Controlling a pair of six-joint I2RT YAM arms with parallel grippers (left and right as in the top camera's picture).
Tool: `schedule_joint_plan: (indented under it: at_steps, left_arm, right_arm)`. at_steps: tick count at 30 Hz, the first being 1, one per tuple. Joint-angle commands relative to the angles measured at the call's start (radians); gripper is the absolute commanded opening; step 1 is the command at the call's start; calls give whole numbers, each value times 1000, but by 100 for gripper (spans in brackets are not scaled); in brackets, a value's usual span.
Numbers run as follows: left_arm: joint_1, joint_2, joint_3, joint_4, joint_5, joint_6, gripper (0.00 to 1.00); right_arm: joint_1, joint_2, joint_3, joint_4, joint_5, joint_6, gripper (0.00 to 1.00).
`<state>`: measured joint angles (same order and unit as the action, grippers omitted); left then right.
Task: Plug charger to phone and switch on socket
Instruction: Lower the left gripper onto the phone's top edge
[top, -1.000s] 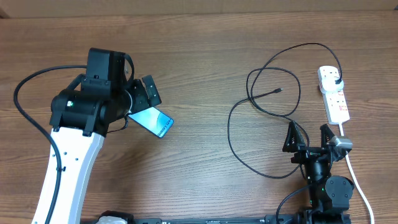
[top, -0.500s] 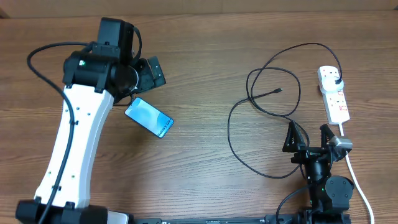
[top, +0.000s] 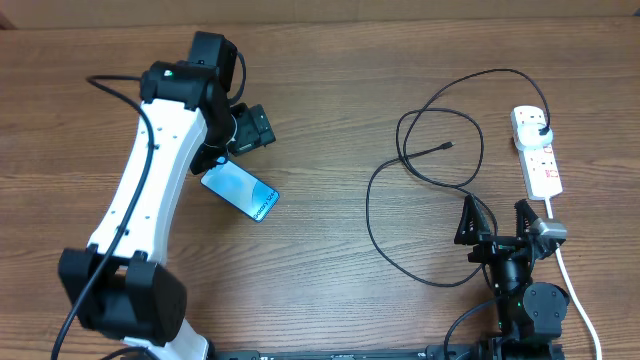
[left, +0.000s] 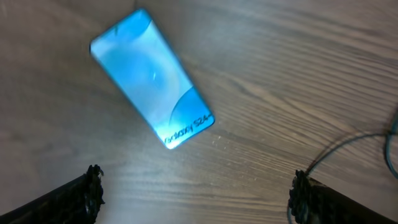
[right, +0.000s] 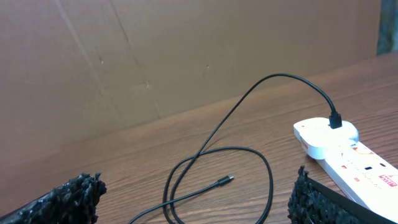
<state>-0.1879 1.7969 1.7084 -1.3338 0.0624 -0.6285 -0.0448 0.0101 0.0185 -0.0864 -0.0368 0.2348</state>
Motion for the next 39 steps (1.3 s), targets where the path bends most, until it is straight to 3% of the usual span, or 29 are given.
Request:
schedule_joint_plan:
  at_steps: [1,7,15,39]
  left_arm:
    - [4,79,22,-18,6,-176,100]
    - [7,192,22,0,5,-271,100]
    - [34,304,22,10,7,-291,99]
    - [39,316,-73,145,-18,-277,99]
  right_arm:
    - [4,-5,-11,5,10,-8,100]
    - [4,-5,-11,5,9,-8,100]
    - [4,-5,-11,5,10,-8,100]
    - [4,-5,-11,5,9,-8,100]
